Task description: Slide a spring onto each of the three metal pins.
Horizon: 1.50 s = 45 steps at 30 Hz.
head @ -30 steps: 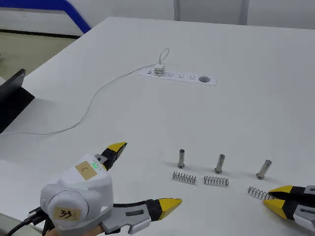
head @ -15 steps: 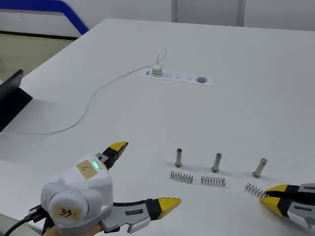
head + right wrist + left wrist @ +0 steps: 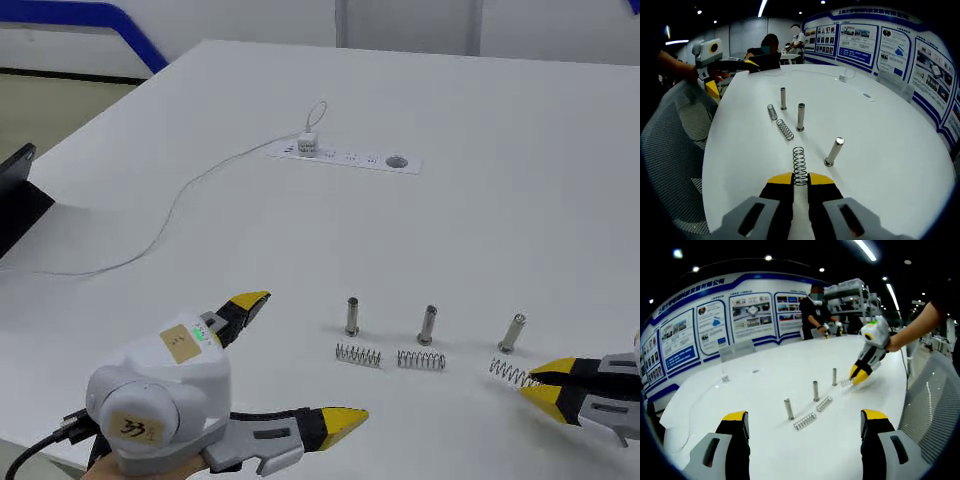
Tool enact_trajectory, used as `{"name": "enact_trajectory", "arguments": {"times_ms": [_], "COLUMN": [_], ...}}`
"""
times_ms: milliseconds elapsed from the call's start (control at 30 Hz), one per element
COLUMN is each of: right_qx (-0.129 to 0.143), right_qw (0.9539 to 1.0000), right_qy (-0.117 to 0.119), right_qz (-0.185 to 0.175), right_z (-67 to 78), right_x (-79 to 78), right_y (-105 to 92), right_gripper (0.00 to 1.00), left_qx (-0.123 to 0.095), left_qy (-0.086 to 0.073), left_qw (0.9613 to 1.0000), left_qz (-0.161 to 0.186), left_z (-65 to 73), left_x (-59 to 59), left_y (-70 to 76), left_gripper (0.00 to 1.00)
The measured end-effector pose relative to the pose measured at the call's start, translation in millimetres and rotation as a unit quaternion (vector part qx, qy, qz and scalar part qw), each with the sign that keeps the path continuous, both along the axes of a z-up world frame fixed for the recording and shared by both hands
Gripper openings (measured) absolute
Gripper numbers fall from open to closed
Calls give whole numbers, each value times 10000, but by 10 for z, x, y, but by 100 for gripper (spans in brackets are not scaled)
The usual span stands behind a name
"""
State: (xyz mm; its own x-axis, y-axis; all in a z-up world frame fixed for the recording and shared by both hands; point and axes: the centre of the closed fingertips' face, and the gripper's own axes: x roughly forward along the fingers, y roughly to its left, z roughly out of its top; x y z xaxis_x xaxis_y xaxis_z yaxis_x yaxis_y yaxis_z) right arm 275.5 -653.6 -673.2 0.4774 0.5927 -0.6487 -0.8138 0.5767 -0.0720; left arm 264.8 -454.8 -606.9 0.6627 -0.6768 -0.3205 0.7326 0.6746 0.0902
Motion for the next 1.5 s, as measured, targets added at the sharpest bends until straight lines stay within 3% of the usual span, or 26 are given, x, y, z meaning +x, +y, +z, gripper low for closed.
{"name": "enact_trajectory", "arguments": {"times_ms": [167, 433, 767, 900, 1100, 1167, 1267, 1300, 1333, 1400, 1500], "right_qx": [-1, -4, 0, 118, 119, 105, 85, 92, 85, 70, 97], "right_qw": [9999, 9997, 9986, 9976, 9966, 9962, 9949, 9944, 9939, 9927, 9913], "right_qy": [-18, -49, -247, -343, -354, -353, -371, -369, -376, -403, -421], "right_qz": [112, 244, 461, 583, 729, 795, 937, 987, 1030, 1133, 1246], "right_z": [45, 180, 442, 576, 620, 630, 671, 692, 703, 736, 787], "right_x": [-33, -83, -108, -124, -129, -137, -174, -188, -196, -219, -250], "right_y": [46, 135, 308, 416, 487, 495, 536, 556, 568, 603, 653], "right_gripper": [10, 10, 10, 10, 10, 10, 10, 10, 10, 10, 10], "left_qx": [30, -210, -360, -598, -483, -411, -232, -249, -266, -144, -132], "left_qy": [6, 102, 35, 110, -16, 30, 50, 248, 319, 123, 224], "left_qw": [9999, 9997, 9979, 9939, 9903, 9879, 9841, 9815, 9797, 9790, 9763], "left_qz": [-115, -80, -534, -917, -1300, -1499, -1758, -1882, -1960, -2028, -2148], "left_z": [7, 45, 201, 322, 409, 392, 342, 304, 292, 290, 266], "left_x": [-46, -20, 40, 67, 99, 77, 39, -5, -27, -36, -78], "left_y": [-41, -14, -227, -436, -659, -725, -796, -831, -854, -896, -960], "left_gripper": [93, 88, 84, 81, 73, 72, 61, 58, 53, 49, 51]}}
